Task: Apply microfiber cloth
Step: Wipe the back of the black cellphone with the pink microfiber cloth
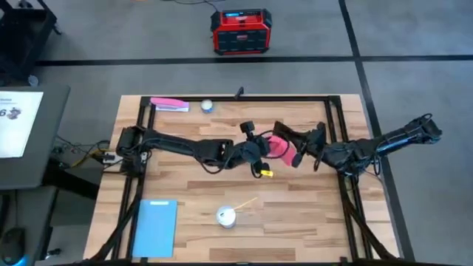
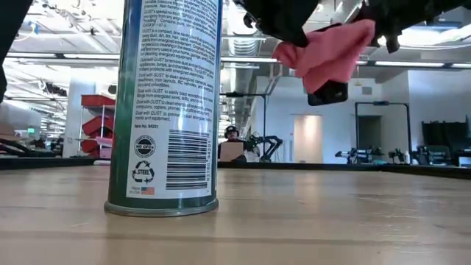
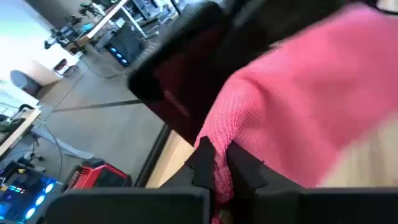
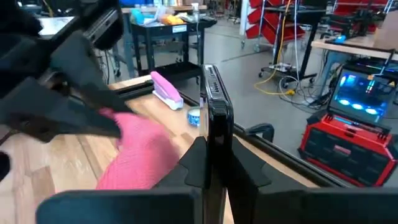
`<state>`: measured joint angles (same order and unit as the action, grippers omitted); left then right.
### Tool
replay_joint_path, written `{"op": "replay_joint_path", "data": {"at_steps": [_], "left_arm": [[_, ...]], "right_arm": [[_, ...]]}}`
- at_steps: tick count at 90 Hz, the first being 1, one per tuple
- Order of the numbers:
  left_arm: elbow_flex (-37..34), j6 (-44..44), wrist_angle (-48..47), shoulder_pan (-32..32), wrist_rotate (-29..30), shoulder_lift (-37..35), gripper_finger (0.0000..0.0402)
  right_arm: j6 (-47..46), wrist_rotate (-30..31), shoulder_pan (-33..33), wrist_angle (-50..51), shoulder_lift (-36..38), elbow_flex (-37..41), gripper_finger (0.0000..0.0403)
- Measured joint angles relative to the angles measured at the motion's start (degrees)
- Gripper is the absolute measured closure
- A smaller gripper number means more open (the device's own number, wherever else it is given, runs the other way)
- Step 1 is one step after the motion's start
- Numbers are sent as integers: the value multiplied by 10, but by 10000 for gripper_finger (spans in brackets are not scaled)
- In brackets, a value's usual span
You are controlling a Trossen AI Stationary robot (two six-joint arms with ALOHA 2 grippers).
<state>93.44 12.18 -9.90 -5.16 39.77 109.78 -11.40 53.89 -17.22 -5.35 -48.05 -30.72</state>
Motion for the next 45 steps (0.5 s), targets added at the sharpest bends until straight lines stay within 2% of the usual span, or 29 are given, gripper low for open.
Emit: {"op": "replay_joint_path", "data": {"at_steps": [25, 45], "left_arm": [[-1, -22, 3, 16, -32, 0, 401], [-70, -65, 53, 13, -46, 0, 401]], "right_arm": [[28, 1, -18, -39, 0, 0, 385], [29, -2, -18, -42, 0, 0, 385]]}}
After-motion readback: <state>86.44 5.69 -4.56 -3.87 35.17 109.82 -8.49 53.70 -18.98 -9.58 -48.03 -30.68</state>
